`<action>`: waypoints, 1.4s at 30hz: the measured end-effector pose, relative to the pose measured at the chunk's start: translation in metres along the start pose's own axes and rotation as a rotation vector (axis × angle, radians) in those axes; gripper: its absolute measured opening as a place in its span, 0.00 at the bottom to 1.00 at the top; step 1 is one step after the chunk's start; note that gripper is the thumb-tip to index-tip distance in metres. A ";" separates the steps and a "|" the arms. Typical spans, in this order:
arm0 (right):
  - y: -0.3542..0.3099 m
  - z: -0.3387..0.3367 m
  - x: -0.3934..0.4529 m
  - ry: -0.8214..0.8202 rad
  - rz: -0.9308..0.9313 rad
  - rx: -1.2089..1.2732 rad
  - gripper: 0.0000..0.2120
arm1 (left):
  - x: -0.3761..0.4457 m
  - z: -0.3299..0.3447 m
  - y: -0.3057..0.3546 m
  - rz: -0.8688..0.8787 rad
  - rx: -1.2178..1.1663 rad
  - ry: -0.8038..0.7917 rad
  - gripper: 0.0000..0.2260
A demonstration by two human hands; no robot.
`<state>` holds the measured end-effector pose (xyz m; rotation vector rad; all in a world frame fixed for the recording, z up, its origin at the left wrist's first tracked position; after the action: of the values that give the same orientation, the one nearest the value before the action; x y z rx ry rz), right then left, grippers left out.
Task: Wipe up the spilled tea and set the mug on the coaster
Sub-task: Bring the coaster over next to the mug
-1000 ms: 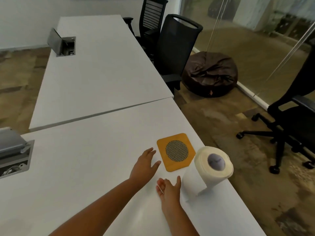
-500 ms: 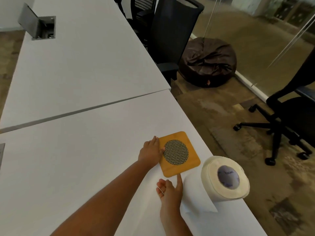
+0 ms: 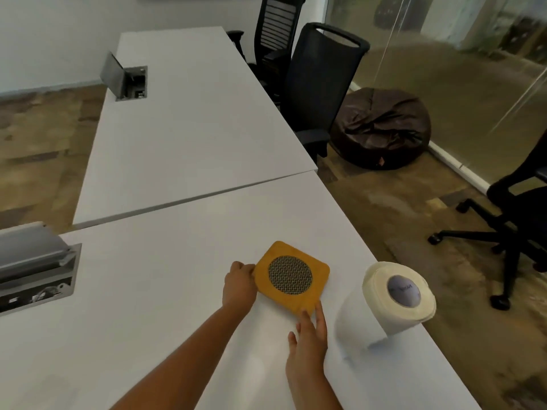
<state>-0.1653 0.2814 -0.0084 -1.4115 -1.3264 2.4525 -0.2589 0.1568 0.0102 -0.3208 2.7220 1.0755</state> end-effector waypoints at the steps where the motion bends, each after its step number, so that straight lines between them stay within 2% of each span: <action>1: -0.002 0.002 -0.008 -0.050 -0.011 0.005 0.16 | -0.009 -0.009 -0.004 -0.017 -0.033 0.020 0.14; 6: -0.008 0.007 -0.043 -0.251 -0.066 -0.003 0.19 | -0.058 -0.044 -0.021 -0.056 -0.151 0.104 0.15; 15: 0.008 0.002 -0.104 -0.414 -0.034 -0.135 0.18 | -0.144 -0.106 -0.039 -0.059 -0.393 0.267 0.17; 21: 0.025 -0.006 -0.136 -0.514 0.000 -0.224 0.19 | -0.194 -0.125 -0.080 -0.145 -0.399 0.312 0.17; 30: 0.077 -0.015 -0.166 -0.565 0.075 -0.323 0.19 | -0.256 -0.130 -0.138 -0.284 -0.555 0.333 0.15; 38: 0.113 -0.020 -0.163 -0.578 0.098 -0.480 0.19 | -0.277 -0.123 -0.181 -0.452 -0.528 0.282 0.15; 42: 0.126 -0.024 -0.157 -0.595 0.129 -0.627 0.21 | -0.282 -0.121 -0.200 -0.533 -0.524 0.279 0.11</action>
<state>-0.0089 0.1544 0.0110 -0.8350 -2.3496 2.8047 0.0529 -0.0330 0.0402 -1.2718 2.2794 1.6297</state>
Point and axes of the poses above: each hand's wrist, its own x-axis towards the middle knuckle, its own z-axis out of the palm, y = z × x, the point moved 2 cm from there along x, towards the middle knuckle, and after that the axes turned 2 degrees about z, right-handed, at the moved point
